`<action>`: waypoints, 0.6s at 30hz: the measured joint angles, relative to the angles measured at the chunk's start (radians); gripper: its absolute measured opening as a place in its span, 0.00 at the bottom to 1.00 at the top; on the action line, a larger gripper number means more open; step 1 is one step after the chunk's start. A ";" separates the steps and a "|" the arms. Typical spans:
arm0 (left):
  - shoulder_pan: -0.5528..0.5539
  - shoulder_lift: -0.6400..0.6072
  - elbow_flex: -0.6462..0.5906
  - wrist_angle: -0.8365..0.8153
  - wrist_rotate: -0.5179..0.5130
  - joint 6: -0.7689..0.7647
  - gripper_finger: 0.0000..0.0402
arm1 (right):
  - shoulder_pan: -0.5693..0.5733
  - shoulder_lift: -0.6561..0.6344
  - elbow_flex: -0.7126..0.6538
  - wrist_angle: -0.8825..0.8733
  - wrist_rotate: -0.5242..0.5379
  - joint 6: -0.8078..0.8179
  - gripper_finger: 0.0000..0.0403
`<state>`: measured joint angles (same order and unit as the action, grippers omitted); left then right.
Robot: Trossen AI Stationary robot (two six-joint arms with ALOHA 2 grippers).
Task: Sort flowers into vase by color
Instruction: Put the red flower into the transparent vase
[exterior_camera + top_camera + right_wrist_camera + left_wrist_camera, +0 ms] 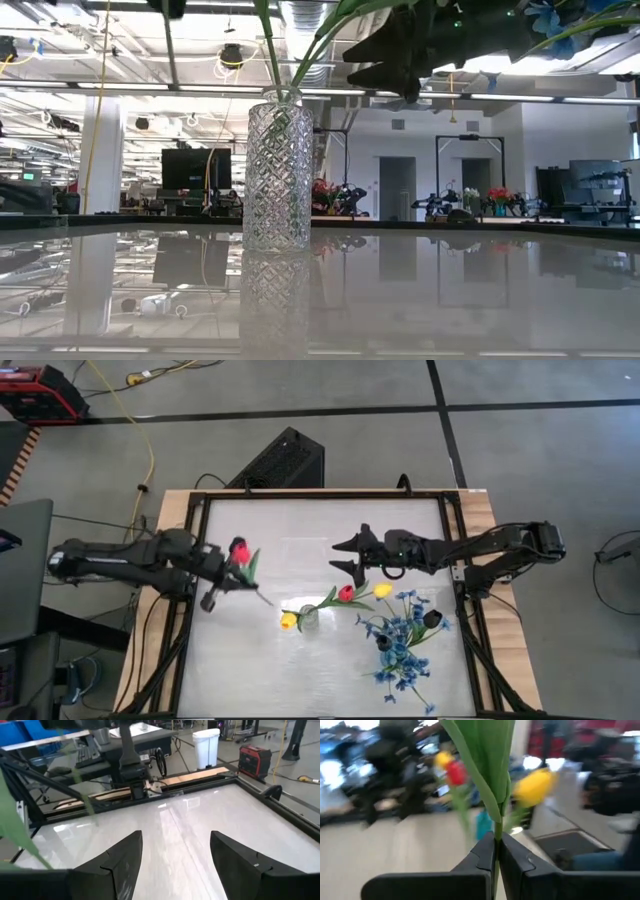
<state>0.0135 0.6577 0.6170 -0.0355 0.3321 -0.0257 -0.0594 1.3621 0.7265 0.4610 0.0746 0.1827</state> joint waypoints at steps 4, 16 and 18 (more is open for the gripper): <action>-0.130 0.022 0.000 0.082 -0.003 0.034 0.00 | 0.007 -0.001 0.000 -0.005 0.000 0.000 0.65; -0.481 0.258 0.000 0.350 -0.084 0.301 0.00 | 0.021 -0.001 0.000 -0.016 0.001 0.001 0.65; -0.492 0.284 0.000 0.363 -0.160 0.321 0.00 | 0.021 -0.001 0.000 -0.017 0.001 0.001 0.65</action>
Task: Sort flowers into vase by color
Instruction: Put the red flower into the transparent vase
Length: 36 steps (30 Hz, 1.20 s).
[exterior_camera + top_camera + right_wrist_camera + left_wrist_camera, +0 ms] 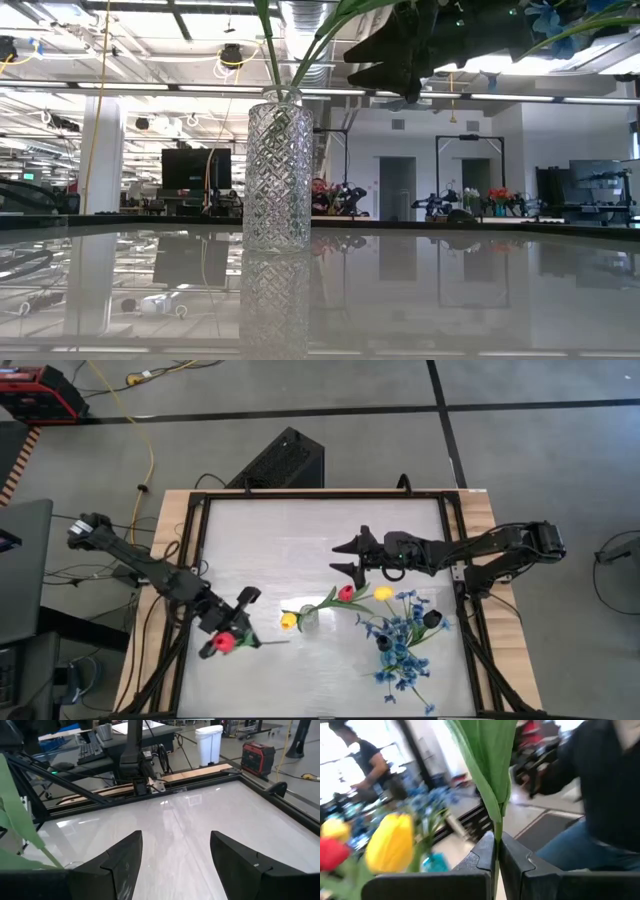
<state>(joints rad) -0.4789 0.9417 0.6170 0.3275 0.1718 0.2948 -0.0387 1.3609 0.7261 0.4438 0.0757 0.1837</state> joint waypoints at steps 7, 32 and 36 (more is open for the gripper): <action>0.020 0.011 0.000 -0.009 -0.068 0.000 0.00 | -0.001 0.000 0.000 0.000 0.000 0.000 0.65; 0.150 0.073 0.020 0.097 -0.162 -0.014 0.00 | 0.000 0.000 0.000 -0.003 0.000 0.019 0.65; 0.184 0.073 0.024 0.098 -0.160 -0.045 0.00 | 0.000 0.000 0.000 -0.006 0.000 0.021 0.65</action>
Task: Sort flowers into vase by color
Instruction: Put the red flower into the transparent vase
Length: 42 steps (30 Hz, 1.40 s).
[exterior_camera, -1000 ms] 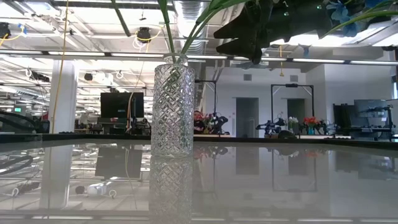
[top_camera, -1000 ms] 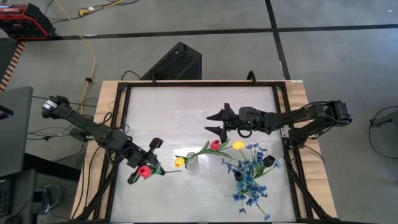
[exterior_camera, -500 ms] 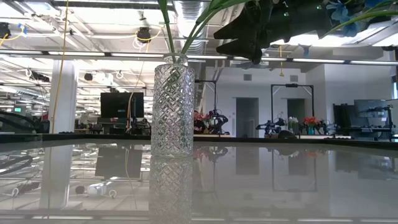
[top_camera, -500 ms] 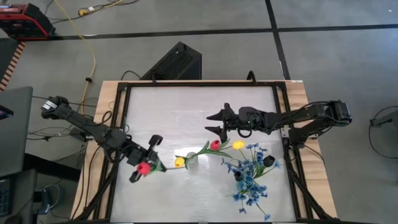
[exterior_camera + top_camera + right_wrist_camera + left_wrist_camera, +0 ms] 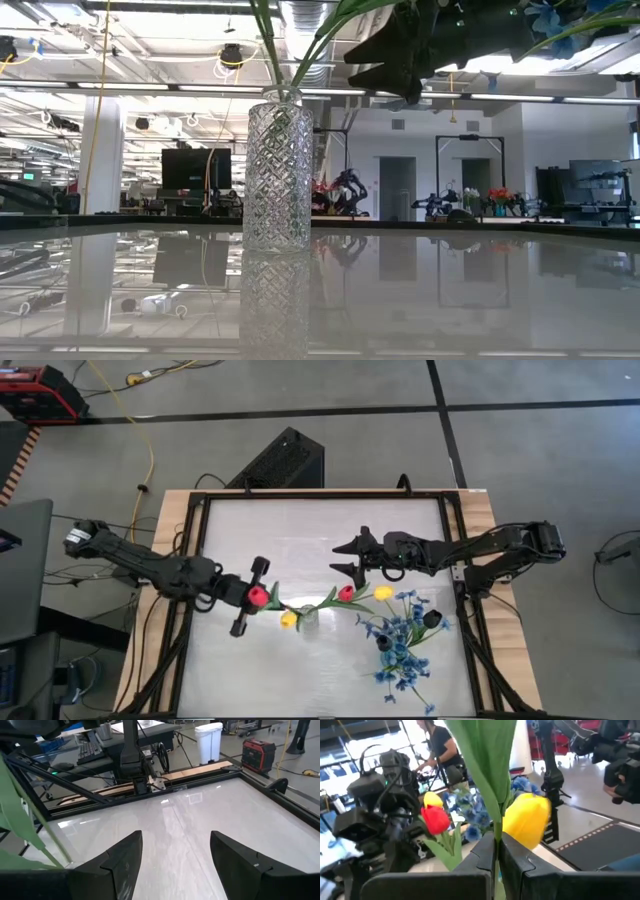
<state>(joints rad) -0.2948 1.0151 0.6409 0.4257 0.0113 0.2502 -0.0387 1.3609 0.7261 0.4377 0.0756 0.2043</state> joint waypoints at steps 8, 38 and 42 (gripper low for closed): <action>0.024 0.033 -0.004 -0.013 0.006 -0.059 0.00 | 0.000 0.000 0.000 -0.015 0.000 -0.001 0.65; 0.031 0.051 0.007 -0.019 -0.063 -0.210 0.00 | 0.000 0.000 0.000 -0.011 0.000 0.008 0.65; 0.031 0.051 0.007 -0.031 -0.090 -0.219 0.00 | 0.000 0.000 0.000 -0.011 0.000 0.008 0.65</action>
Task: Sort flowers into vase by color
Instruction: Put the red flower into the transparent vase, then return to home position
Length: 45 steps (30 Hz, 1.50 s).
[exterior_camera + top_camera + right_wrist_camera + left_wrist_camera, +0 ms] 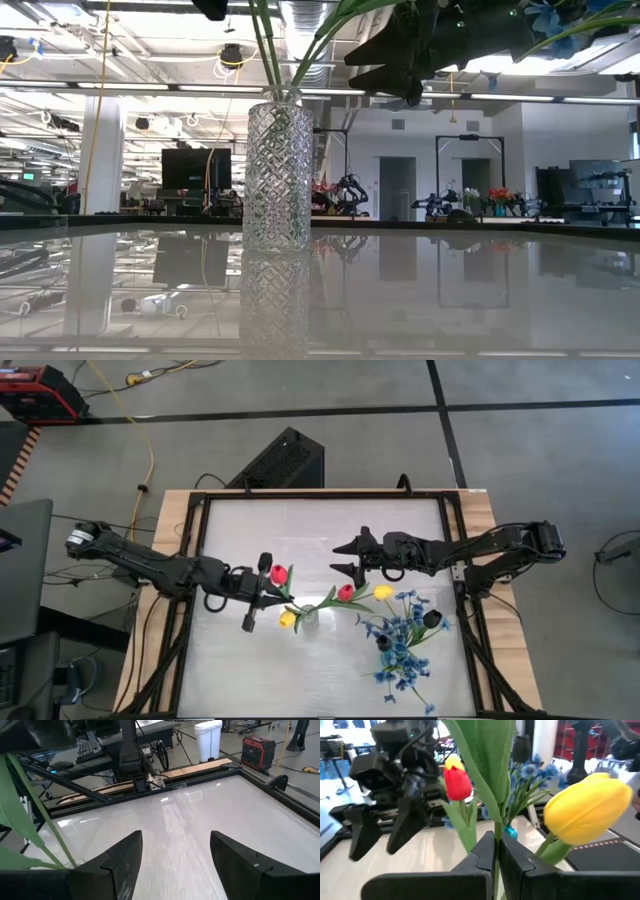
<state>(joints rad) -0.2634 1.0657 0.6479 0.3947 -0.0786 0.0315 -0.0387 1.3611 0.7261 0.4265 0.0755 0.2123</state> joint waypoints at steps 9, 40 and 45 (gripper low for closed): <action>0.018 0.131 0.001 0.052 -0.092 -0.014 0.00 | -0.001 -0.002 0.000 0.002 0.000 0.000 0.65; 0.058 0.083 0.000 -0.203 -0.138 -0.094 0.17 | -0.001 -0.329 -0.001 -0.176 -0.009 0.025 0.65; 0.067 -0.086 0.000 -0.411 -0.143 -0.080 0.23 | -0.001 -0.330 -0.001 -0.193 -0.009 0.052 0.65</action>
<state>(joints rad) -0.1968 0.9796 0.6476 -0.0158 -0.2212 -0.0486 -0.0395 1.0313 0.7254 0.2336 0.0663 0.2638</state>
